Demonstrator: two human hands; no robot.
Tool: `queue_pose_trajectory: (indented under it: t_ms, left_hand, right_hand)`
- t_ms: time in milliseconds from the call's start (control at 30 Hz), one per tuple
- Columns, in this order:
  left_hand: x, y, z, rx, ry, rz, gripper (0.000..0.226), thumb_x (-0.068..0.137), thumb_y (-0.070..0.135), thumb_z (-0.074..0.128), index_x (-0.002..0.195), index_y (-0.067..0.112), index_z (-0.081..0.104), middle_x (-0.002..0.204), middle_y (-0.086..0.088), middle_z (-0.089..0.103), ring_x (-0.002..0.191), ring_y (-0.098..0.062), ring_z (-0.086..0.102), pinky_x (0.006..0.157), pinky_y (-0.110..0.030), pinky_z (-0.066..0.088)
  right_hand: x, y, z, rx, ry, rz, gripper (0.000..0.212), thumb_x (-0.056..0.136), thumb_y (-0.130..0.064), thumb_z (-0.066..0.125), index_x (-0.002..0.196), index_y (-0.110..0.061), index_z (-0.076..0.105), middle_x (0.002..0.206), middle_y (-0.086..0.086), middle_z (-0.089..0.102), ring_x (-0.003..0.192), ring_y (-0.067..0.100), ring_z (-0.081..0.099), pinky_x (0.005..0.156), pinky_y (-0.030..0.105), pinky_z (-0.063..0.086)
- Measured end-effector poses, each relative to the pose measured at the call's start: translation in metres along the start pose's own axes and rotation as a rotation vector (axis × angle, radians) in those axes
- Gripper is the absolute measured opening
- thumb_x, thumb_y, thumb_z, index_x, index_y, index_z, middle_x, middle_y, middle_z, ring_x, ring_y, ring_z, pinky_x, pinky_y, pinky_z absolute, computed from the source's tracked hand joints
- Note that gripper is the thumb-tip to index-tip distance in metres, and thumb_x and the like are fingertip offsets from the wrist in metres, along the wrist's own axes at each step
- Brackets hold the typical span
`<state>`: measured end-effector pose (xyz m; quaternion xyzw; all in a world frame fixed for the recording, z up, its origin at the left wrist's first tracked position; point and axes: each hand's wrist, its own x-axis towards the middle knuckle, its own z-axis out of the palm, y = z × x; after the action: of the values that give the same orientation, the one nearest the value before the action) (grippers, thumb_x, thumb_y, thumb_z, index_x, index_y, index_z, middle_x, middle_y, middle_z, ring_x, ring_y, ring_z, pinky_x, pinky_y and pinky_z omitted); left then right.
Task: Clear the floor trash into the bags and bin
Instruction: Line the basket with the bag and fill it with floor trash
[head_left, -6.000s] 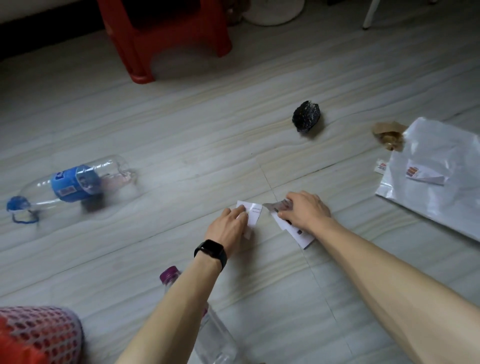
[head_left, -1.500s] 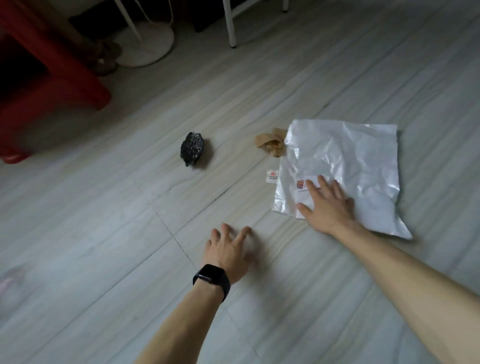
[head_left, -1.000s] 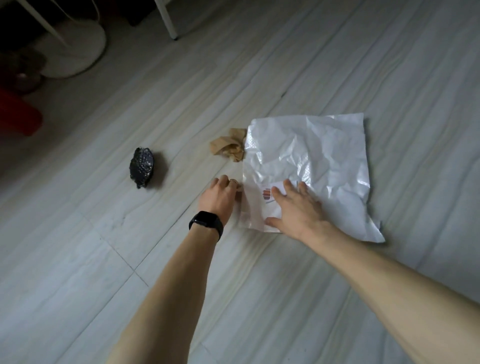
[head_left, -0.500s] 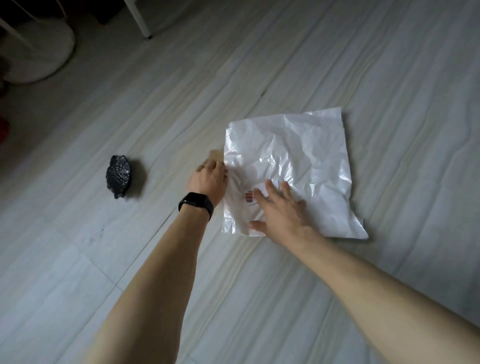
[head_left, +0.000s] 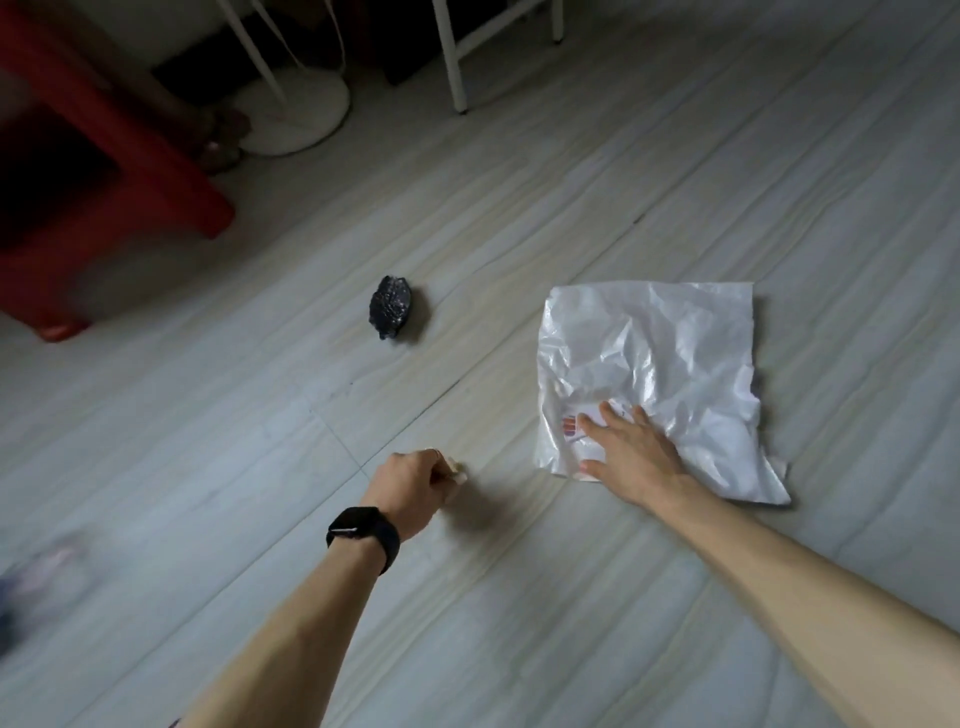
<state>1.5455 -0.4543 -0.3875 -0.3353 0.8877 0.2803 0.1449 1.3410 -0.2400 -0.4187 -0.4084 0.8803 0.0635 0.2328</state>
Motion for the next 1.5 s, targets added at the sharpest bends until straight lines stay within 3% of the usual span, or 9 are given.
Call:
queue_pose_trajectory:
  t_ms: [167,300,467,600,933,1067,1267,1400,1500]
  left_hand:
    - [-0.063,-0.057,-0.046,-0.073,0.102,-0.081,0.022,0.090,0.038,0.066,0.073,0.025,0.064,0.057,0.013,0.066,0.051,0.006,0.059,0.045,-0.005,0.038]
    - [-0.126,-0.098,-0.082,-0.113,0.192,-0.120,0.021,0.088,0.037,0.067,0.074,0.023,0.065,0.060,0.013,0.066,0.050,0.010,0.057,0.045,-0.003,0.036]
    - [-0.210,-0.146,-0.128,-0.172,0.285,-0.134,0.017,0.086,0.040,0.072,0.086,0.023,0.068,0.077,0.013,0.069,0.070,-0.001,0.063,0.059,-0.012,0.045]
    - [-0.285,-0.195,-0.163,-0.293,0.415,-0.122,0.012,0.085,0.031,0.075,0.092,0.022,0.071,0.085,0.010,0.072,0.079,-0.004,0.068,0.074,-0.025,0.057]
    - [-0.485,-0.306,-0.208,-0.607,0.806,-0.318,0.023,0.085,0.020,0.075,0.105,0.030,0.069,0.087,0.000,0.076,0.078,-0.016,0.072,0.073,-0.029,0.058]
    - [-0.560,-0.341,-0.198,-0.564,0.999,-0.510,0.014,0.084,0.023,0.076,0.097,0.022,0.074,0.086,0.004,0.076,0.084,-0.015,0.073,0.079,-0.029,0.058]
    - [-0.605,-0.353,-0.138,-0.431,1.012,-0.571,0.023,0.083,0.010,0.077,0.093,0.030,0.076,0.079,0.012,0.075,0.069,-0.002,0.071,0.062,-0.016,0.055]
    - [-0.610,-0.365,-0.105,-0.268,0.764,-0.520,0.045,0.084,0.014,0.074,0.125,0.029,0.063,0.137,0.004,0.055,0.132,-0.005,0.047,0.100,-0.015,0.042]
    - [-0.617,-0.373,-0.093,-0.262,0.679,-0.523,0.072,0.080,0.045,0.070,0.145,0.035,0.039,0.156,0.004,0.028,0.146,-0.002,0.017,0.118,-0.030,0.027]
  right_hand:
    - [-0.043,-0.064,0.012,-0.031,0.025,-0.125,0.029,0.096,-0.035,0.049,0.123,-0.038,0.059,0.132,-0.002,0.059,0.116,0.027,0.058,0.091,0.036,0.045]
    - [-0.062,-0.144,0.000,-0.152,-0.041,-0.295,0.014,0.091,-0.028,0.050,0.093,-0.026,0.064,0.099,0.004,0.068,0.096,0.031,0.065,0.069,0.033,0.040]
    - [-0.097,-0.249,-0.046,0.388,-0.139,-0.412,0.050,0.082,-0.063,0.043,0.072,-0.017,0.060,0.065,-0.006,0.071,0.064,0.009,0.068,0.066,0.033,0.053]
    - [-0.123,-0.336,-0.085,0.580,-0.229,-0.593,0.034,0.079,-0.050,0.054,0.077,-0.017,0.063,0.073,-0.012,0.073,0.057,0.008,0.071,0.053,0.022,0.047]
    - [-0.209,-0.533,-0.112,0.644,-0.326,-0.998,0.027,0.087,-0.037,0.071,0.074,-0.014,0.069,0.068,-0.005,0.073,0.053,0.013,0.070,0.045,0.019,0.046]
    - [-0.247,-0.594,-0.102,0.624,-0.226,-1.173,0.046,0.098,-0.043,0.053,0.065,-0.011,0.058,0.065,0.000,0.069,0.051,0.013,0.068,0.051,0.036,0.055]
    - [-0.286,-0.640,-0.064,0.231,0.025,-1.360,0.016,0.098,-0.029,0.045,0.086,-0.021,0.049,0.086,0.008,0.066,0.080,0.035,0.059,0.068,0.044,0.047]
    - [-0.301,-0.649,-0.043,0.052,-0.037,-1.361,0.040,0.096,-0.043,0.047,0.134,-0.030,0.041,0.126,-0.001,0.057,0.108,0.030,0.057,0.083,0.042,0.050]
    - [-0.298,-0.647,-0.030,-0.052,0.004,-1.345,0.061,0.092,-0.047,0.053,0.145,-0.035,0.026,0.148,-0.008,0.038,0.127,0.025,0.044,0.094,0.043,0.048]
